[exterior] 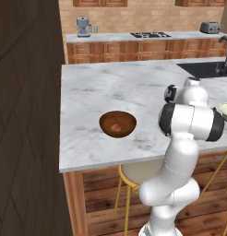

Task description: Take the fruits from the plate on the dining counter and place two fruits in each bowl.

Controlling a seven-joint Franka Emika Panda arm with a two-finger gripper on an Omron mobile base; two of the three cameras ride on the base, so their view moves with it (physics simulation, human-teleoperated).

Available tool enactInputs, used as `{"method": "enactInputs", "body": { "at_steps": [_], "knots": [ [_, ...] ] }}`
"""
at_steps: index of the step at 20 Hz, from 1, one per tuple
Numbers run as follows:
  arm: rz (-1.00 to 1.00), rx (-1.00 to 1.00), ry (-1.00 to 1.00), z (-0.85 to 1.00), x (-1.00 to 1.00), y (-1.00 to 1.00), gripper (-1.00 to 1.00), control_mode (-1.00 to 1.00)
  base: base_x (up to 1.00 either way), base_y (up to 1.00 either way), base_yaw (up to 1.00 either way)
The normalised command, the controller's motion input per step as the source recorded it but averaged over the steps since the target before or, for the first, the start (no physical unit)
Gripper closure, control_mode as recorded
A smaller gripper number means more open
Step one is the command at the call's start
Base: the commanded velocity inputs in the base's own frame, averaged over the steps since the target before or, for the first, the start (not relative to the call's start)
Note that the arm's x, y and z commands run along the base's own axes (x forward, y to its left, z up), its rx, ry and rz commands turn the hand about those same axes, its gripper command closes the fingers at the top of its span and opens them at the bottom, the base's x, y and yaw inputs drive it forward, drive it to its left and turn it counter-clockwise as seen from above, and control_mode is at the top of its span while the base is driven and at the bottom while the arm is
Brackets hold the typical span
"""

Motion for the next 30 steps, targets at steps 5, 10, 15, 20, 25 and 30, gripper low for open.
{"method": "enactInputs", "body": {
  "at_steps": [5,10,15,20,25,30],
  "knots": [
    [0.0,0.0,-0.01,-0.42,0.15,-0.42,-1.0,-1.0,0.0,0.0,0.0],
    [-0.09,0.0,-0.01,-0.34,0.2,-0.17,-1.0,-1.0,0.0,0.0,0.0],
    [-0.25,0.0,0.0,-0.24,0.26,-0.16,-1.0,-1.0,0.0,0.0,0.0],
    [-0.07,0.0,0.0,-0.16,0.32,-0.03,-1.0,-1.0,0.0,0.0,0.0],
    [-0.03,0.0,0.0,-0.33,0.1,-0.23,-1.0,-1.0,0.0,0.0,0.0],
    [-0.04,0.0,0.0,-0.1,0.0,-0.1,-1.0,-1.0,0.0,0.0,0.0]
  ]
}}
